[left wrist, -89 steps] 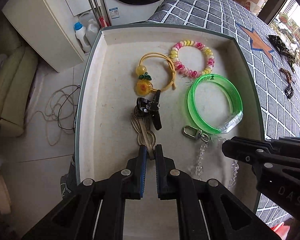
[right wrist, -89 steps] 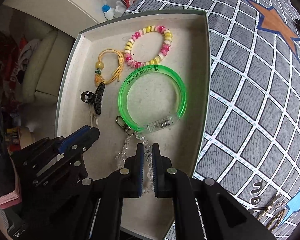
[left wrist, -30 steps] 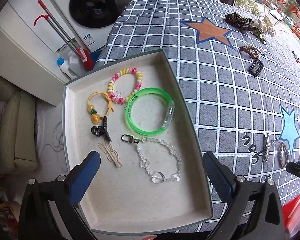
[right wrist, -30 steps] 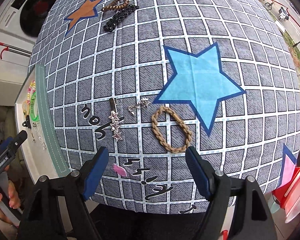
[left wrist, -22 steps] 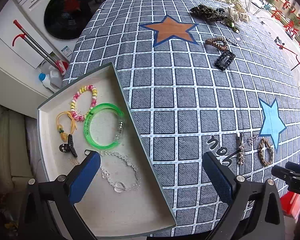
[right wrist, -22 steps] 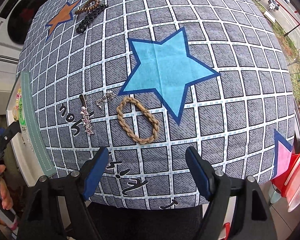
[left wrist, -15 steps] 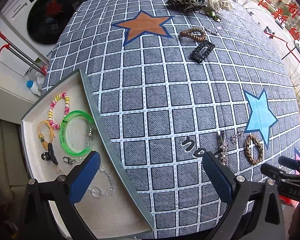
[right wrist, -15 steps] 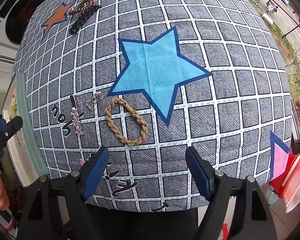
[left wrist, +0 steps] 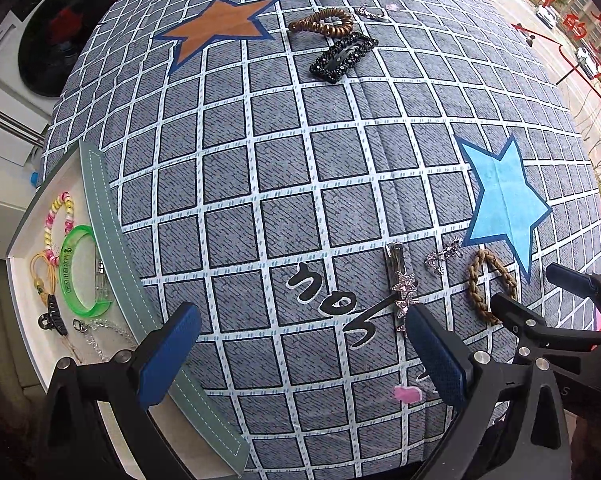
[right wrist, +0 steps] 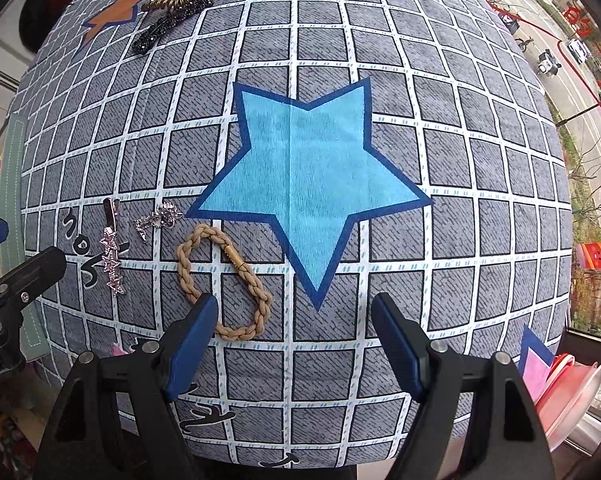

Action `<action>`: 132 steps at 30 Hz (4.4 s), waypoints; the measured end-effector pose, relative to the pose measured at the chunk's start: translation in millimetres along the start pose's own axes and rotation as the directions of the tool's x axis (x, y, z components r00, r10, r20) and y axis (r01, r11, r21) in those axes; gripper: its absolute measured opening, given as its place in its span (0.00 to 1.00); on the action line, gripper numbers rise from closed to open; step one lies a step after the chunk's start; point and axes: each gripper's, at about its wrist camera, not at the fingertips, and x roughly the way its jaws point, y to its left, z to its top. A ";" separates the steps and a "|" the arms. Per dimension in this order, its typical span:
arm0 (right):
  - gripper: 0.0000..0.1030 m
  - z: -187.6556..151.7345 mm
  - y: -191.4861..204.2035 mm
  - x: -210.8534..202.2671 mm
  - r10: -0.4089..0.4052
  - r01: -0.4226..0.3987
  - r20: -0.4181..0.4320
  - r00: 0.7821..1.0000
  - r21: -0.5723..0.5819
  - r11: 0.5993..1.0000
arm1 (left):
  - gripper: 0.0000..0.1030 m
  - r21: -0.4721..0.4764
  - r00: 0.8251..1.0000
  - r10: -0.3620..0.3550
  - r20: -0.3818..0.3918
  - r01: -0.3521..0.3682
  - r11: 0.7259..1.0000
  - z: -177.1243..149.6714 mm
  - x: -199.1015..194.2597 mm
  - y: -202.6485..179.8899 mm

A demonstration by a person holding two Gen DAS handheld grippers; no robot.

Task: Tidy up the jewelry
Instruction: 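Move the left tool to the pink star hair clip while the right nears the braided bracelet, then grasp the pink star hair clip with the left tool while the right grasps the braided tan bracelet, then carry the star clip and braided bracelet over the white tray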

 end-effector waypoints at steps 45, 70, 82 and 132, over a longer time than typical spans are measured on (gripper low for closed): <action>0.07 28.6 -0.2 -18.3 0.173 -0.174 0.048 0.984 0.020 0.984 | 0.29 0.065 0.995 -0.100 0.004 0.099 0.993 13.6 -6.1 -56.0; 0.07 24.5 20.5 -62.4 0.240 -0.241 0.079 0.968 0.007 0.970 | 0.29 -0.051 0.986 -0.116 0.124 0.123 0.991 -16.9 -48.7 35.9; 0.07 37.5 87.5 -89.2 0.288 -0.278 0.073 0.955 -0.124 0.953 | 0.29 -0.171 0.984 -0.082 0.157 0.109 0.979 -47.1 -60.3 97.1; 0.08 -17.0 293.8 -20.4 0.199 -0.272 -0.193 0.961 -0.513 0.814 | 0.30 -0.444 0.998 0.053 0.026 -0.036 0.895 -141.1 10.9 223.7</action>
